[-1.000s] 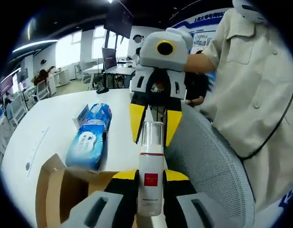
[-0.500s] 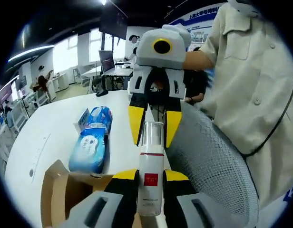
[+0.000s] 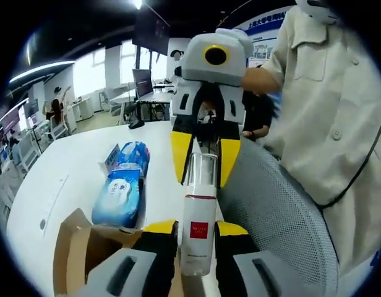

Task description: Operate the shoe box by opening the lid, removing the specified soft item, and placing it in the target area until the item is outside and the box remains undamaged.

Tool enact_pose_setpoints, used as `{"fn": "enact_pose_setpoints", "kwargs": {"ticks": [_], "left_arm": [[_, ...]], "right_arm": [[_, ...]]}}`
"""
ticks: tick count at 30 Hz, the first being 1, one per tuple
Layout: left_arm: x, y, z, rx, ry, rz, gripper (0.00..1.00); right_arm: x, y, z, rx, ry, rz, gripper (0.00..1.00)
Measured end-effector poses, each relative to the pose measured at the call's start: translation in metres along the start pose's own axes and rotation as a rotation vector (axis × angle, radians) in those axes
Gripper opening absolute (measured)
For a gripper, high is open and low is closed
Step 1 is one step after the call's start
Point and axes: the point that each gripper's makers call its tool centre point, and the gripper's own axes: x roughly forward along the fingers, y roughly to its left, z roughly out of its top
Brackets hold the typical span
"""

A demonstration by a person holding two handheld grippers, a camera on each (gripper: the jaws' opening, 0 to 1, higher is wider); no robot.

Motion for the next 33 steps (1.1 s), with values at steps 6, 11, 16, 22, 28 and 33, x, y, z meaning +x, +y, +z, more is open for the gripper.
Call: {"fn": "enact_pose_setpoints", "kwargs": {"ticks": [6, 11, 16, 22, 28, 33], "left_arm": [[-0.005, 0.006, -0.006, -0.024, -0.005, 0.037, 0.33], [-0.014, 0.009, -0.007, -0.074, -0.034, 0.067, 0.38], [-0.026, 0.021, -0.015, -0.112, -0.042, 0.145, 0.52], [-0.04, 0.03, -0.02, -0.195, -0.089, 0.224, 0.6], [-0.056, 0.034, -0.029, -0.246, -0.119, 0.307, 0.72], [-0.074, 0.041, -0.034, -0.28, -0.147, 0.376, 0.77]], "right_arm": [[-0.004, -0.006, 0.001, -0.019, 0.011, -0.008, 0.16], [-0.012, -0.014, 0.006, -0.043, 0.018, -0.015, 0.16], [-0.022, -0.028, 0.005, -0.065, 0.042, -0.027, 0.16], [-0.038, -0.049, 0.006, -0.071, 0.071, -0.041, 0.17], [-0.053, -0.072, -0.002, -0.095, 0.129, -0.065, 0.17], [-0.062, -0.092, -0.008, -0.108, 0.178, -0.087, 0.17]]}}
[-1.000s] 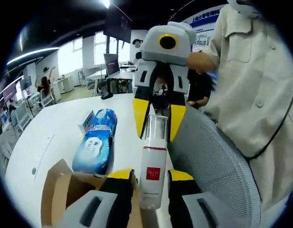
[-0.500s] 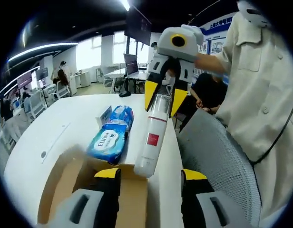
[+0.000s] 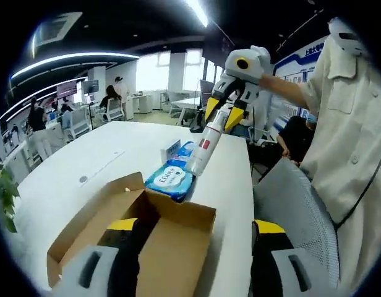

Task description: Operate the shoe box by opening the lid, removing the specified soft item, and placing it in the target area until the item is outside and the box remains undamaged.

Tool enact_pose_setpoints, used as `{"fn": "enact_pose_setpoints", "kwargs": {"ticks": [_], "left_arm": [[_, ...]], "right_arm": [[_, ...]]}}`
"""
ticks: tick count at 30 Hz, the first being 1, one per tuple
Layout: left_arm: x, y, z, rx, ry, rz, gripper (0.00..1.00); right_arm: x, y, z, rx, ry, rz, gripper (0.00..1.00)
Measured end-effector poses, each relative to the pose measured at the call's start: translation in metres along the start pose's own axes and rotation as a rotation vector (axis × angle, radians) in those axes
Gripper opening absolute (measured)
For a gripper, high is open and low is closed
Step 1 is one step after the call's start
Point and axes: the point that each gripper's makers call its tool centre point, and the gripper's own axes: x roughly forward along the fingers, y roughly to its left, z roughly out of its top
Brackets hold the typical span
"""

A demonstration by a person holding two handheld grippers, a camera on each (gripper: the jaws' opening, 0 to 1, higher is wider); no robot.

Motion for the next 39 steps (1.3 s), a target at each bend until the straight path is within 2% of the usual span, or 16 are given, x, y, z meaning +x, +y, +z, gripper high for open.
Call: {"fn": "enact_pose_setpoints", "kwargs": {"ticks": [7, 16, 24, 31, 39], "left_arm": [[-0.019, 0.013, -0.001, -0.036, -0.033, 0.076, 0.85], [-0.041, 0.021, -0.014, -0.085, -0.044, 0.159, 0.85], [-0.059, 0.025, -0.029, -0.139, -0.054, 0.232, 0.86], [-0.064, 0.023, -0.042, -0.171, -0.047, 0.257, 0.85], [-0.058, 0.022, -0.043, -0.173, -0.043, 0.25, 0.84]], "right_arm": [[-0.003, -0.022, -0.009, -0.023, 0.047, -0.004, 0.17], [0.001, -0.053, -0.018, -0.056, 0.107, -0.008, 0.17], [0.008, -0.069, -0.023, -0.094, 0.15, 0.008, 0.17], [0.013, -0.069, -0.021, -0.106, 0.155, 0.029, 0.17], [0.014, -0.063, -0.015, -0.119, 0.143, 0.041, 0.17]]}}
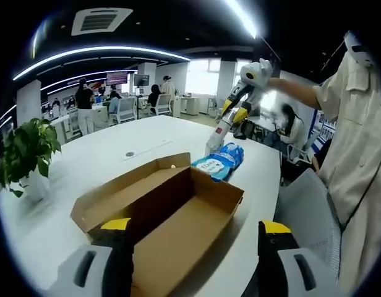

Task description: Operate the shoe box by opening the lid, removing the specified soft item, and placing it in the target area until the item is outside and the box remains undamaged.

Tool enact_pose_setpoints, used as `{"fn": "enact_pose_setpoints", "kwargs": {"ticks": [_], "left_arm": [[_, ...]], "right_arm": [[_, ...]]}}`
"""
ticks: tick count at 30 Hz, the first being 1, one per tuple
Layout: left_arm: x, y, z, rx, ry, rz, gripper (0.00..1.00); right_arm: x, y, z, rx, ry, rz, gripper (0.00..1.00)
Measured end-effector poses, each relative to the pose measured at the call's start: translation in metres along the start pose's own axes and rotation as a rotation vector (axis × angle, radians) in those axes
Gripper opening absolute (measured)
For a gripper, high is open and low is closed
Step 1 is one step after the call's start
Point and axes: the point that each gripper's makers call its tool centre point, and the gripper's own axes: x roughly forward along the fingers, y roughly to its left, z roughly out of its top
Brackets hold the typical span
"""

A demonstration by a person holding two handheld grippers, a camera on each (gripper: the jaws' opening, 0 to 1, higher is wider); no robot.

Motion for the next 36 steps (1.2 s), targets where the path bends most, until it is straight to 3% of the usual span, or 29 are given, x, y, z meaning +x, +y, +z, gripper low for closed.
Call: {"fn": "enact_pose_setpoints", "kwargs": {"ticks": [12, 36], "left_arm": [[0.021, -0.011, 0.01, 0.04, 0.002, -0.036, 0.75], [0.08, -0.06, 0.048, 0.166, -0.022, -0.182, 0.55]], "right_arm": [[0.001, 0.02, 0.014, -0.031, -0.021, 0.051, 0.16], [0.016, 0.081, 0.085, -0.152, -0.147, 0.188, 0.16]]}}
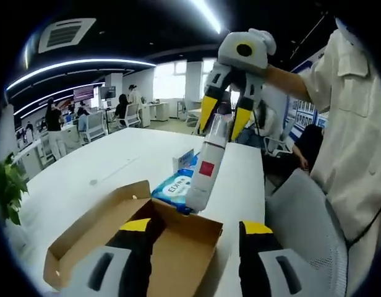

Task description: Operate the shoe box by opening the lid, removing the specified soft item, and placing it in the target area until the item is outside and the box remains undamaged.

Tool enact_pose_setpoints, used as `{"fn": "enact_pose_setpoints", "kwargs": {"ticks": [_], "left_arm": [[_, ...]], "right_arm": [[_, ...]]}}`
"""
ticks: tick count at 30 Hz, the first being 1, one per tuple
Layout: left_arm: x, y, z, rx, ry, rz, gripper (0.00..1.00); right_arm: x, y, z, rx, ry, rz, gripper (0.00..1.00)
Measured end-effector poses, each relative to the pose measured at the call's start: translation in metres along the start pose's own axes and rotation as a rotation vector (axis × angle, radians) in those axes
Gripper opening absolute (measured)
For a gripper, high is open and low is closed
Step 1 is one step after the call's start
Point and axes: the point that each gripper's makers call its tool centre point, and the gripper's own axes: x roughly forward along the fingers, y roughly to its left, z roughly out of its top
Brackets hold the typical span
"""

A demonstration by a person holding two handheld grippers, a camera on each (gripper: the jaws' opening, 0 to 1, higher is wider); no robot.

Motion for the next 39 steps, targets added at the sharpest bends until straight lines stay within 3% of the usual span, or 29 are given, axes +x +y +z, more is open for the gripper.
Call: {"fn": "enact_pose_setpoints", "kwargs": {"ticks": [6, 14, 20, 25, 29, 34, 39], "left_arm": [[0.011, -0.007, 0.006, 0.03, -0.004, -0.03, 0.51], [0.019, -0.015, 0.016, 0.061, -0.026, -0.052, 0.38], [0.022, -0.018, 0.019, 0.091, -0.028, -0.064, 0.28], [0.023, -0.016, 0.02, 0.167, -0.019, -0.037, 0.22], [0.025, -0.021, 0.017, 0.228, 0.01, -0.033, 0.21], [0.026, -0.022, 0.015, 0.221, 0.021, -0.032, 0.21], [0.027, -0.021, 0.017, 0.189, 0.009, -0.015, 0.2]], "right_arm": [[0.007, 0.006, 0.014, -0.015, -0.031, 0.016, 0.16], [0.013, 0.011, 0.026, -0.023, -0.061, 0.031, 0.16], [0.013, 0.013, 0.026, -0.024, -0.063, 0.036, 0.16], [0.013, 0.013, 0.023, -0.016, -0.064, 0.031, 0.17], [0.014, 0.014, 0.016, 0.017, -0.062, 0.031, 0.17], [0.015, 0.015, 0.011, 0.063, -0.063, 0.022, 0.18], [0.014, 0.008, 0.01, 0.166, -0.096, -0.022, 0.2]]}}
